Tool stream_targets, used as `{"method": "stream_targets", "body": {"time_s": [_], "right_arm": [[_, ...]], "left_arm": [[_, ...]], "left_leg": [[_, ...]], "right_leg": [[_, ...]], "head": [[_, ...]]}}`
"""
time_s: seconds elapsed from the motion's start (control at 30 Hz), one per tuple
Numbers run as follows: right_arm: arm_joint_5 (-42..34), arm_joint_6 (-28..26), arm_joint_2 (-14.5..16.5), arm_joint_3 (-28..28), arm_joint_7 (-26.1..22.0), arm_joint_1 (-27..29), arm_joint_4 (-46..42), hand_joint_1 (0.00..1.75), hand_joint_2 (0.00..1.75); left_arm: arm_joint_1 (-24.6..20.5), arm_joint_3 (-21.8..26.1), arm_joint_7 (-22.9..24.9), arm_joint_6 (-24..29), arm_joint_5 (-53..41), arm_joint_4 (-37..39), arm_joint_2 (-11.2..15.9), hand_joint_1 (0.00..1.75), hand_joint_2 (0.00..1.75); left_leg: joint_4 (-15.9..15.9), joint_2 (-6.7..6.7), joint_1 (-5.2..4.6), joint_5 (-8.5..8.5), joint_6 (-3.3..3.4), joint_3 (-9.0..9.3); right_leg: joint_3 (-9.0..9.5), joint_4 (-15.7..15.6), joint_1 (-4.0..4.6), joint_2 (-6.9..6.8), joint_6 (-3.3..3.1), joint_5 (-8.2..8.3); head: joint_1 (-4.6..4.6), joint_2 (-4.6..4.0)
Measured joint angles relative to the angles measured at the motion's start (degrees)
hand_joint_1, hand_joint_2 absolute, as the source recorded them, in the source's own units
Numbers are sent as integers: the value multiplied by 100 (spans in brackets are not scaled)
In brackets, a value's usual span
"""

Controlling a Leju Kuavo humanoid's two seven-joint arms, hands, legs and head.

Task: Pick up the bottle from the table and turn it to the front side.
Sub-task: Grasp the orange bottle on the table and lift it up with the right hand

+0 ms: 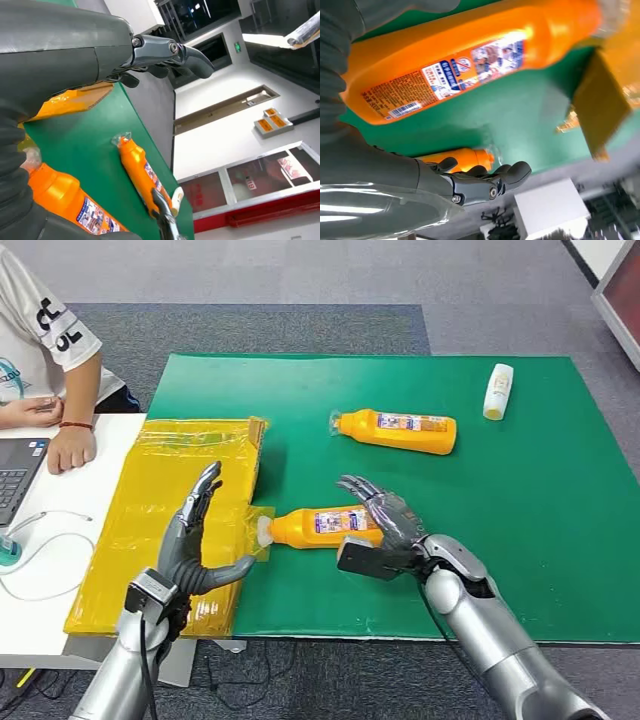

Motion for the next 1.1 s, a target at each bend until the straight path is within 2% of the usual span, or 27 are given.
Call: {"method": "stream_targets", "body": {"time_s": [0.23,0.6,1.0,1.1], "right_arm": [[91,33,-123,584,177,-616,623,0,175],[115,90,-193,989,318,-903,1073,0,175],[209,1047,-229,1739,657,-1672,1783,0,175],[178,1116,-229,1891,677,-1797,1963,0,175]], "left_arm": [[-67,-79,-10,9,38,146,2,0,175],[-85,-104,-11,14,49,271,29,0,175],[-116,-125,-25,14,113,358,59,0,175],[-131,-125,-26,14,132,391,73,0,175]], "left_leg": [[0,0,0,3,-1,0],[0,0,0,0,-2,-3],[0,-1,0,3,-1,-3],[0,0,1,3,-1,-2]], "right_leg": [[-1,0,0,0,0,1],[-4,0,0,0,0,-1],[-3,1,0,0,1,1],[-2,2,0,0,1,0]], "head": [[-1,0],[-1,0],[-1,0],[-1,0]]}}
